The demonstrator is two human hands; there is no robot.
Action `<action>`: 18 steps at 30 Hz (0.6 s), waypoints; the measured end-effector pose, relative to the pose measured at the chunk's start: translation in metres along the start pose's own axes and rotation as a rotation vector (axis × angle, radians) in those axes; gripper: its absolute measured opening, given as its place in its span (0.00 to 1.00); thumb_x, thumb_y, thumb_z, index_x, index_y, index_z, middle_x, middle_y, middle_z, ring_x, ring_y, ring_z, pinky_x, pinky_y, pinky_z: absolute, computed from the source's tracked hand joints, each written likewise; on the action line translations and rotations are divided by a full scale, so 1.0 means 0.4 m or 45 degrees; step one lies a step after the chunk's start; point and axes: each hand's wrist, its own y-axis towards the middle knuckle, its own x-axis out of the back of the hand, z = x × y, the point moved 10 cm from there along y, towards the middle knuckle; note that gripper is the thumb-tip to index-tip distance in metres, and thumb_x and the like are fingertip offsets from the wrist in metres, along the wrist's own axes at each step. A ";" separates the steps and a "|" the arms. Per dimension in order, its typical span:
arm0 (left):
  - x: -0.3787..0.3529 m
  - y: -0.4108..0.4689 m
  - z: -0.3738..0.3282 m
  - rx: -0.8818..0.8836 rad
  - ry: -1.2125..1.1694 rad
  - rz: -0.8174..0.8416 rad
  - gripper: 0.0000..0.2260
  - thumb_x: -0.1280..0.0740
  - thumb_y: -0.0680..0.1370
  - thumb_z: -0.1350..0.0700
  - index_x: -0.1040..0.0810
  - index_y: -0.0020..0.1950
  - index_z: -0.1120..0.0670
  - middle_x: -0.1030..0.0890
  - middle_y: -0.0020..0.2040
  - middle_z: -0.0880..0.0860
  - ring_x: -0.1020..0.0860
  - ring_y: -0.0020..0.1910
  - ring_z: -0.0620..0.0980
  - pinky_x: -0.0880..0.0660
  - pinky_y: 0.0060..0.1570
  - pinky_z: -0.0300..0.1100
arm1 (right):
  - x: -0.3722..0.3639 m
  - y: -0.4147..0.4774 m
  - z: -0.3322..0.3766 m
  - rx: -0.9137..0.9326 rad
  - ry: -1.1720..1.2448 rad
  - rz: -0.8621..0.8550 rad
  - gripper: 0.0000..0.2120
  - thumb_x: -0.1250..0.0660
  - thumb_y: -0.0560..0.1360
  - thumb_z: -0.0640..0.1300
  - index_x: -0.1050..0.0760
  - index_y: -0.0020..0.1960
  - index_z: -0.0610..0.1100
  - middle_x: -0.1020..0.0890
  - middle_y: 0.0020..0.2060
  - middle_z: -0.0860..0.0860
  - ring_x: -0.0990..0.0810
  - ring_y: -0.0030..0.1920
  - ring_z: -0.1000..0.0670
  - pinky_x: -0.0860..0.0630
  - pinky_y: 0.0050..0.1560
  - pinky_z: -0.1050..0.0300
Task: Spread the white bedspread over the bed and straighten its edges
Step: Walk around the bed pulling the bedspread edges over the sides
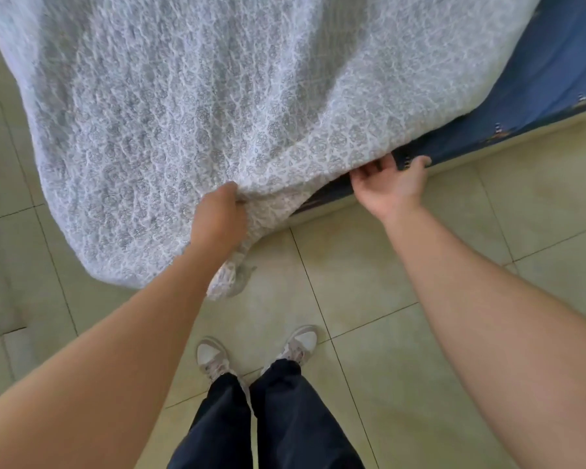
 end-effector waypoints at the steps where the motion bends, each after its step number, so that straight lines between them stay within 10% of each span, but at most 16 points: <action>1: 0.009 0.006 0.009 0.053 -0.053 0.013 0.08 0.47 0.75 0.67 0.29 0.41 0.58 0.26 0.36 0.54 0.27 0.37 0.56 0.32 0.31 0.45 | 0.000 0.005 -0.002 -0.023 0.014 -0.008 0.34 0.54 0.79 0.66 0.23 0.53 0.38 0.20 0.53 0.39 0.22 0.55 0.40 0.26 0.62 0.44; 6: 0.040 0.042 0.009 0.114 -0.159 0.111 0.10 0.49 0.78 0.61 0.28 0.48 0.58 0.26 0.40 0.55 0.28 0.41 0.56 0.32 0.38 0.47 | -0.069 0.013 -0.060 -0.236 -0.755 0.057 0.15 0.40 0.81 0.43 0.27 0.65 0.40 0.22 0.61 0.40 0.22 0.60 0.41 0.22 0.59 0.44; 15: -0.001 0.050 -0.030 0.132 -0.024 0.389 0.25 0.52 0.80 0.38 0.33 0.63 0.56 0.25 0.52 0.57 0.28 0.48 0.55 0.34 0.50 0.50 | -0.186 0.059 -0.121 -0.267 -0.823 0.183 0.25 0.38 0.77 0.58 0.28 0.67 0.44 0.20 0.61 0.43 0.21 0.60 0.41 0.25 0.61 0.40; 18: 0.012 0.035 -0.038 0.102 -0.008 0.385 0.36 0.48 0.75 0.30 0.43 0.73 0.53 0.28 0.51 0.52 0.28 0.46 0.53 0.33 0.48 0.48 | -0.169 0.068 -0.115 -0.219 -0.904 0.110 0.14 0.38 0.78 0.50 0.25 0.58 0.43 0.18 0.52 0.45 0.19 0.52 0.45 0.20 0.55 0.47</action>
